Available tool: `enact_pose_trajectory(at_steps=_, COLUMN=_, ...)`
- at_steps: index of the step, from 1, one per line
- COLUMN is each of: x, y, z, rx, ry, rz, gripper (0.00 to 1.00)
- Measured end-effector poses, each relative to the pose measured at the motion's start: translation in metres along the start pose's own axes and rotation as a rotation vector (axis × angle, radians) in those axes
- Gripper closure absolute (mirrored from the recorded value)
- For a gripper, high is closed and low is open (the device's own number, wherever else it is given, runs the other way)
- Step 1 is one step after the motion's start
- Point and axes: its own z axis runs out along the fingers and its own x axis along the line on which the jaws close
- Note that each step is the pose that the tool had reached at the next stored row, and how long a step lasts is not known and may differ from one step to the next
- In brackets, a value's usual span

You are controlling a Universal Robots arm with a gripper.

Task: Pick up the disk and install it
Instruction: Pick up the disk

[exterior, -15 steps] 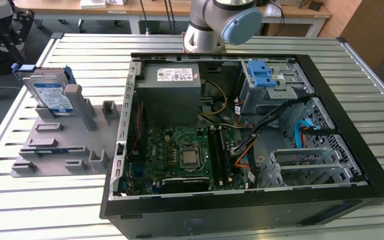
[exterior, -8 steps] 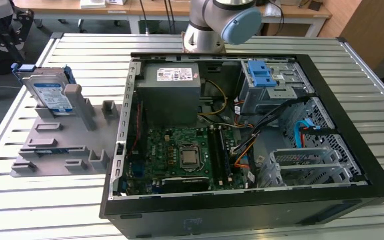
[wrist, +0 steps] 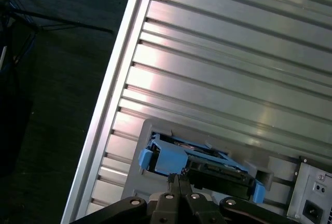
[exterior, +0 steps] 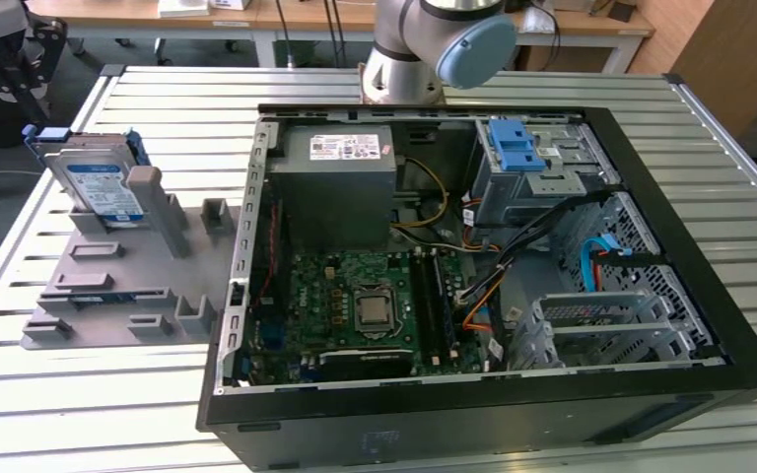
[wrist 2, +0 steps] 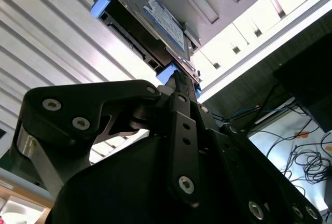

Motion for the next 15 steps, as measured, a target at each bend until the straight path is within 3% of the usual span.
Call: enact_pose_trajectory(at_steps=15, x=0.0003, y=0.0001, z=0.0000, rx=-0.0003, ry=0.0011, rz=-0.026, gripper=0.89)
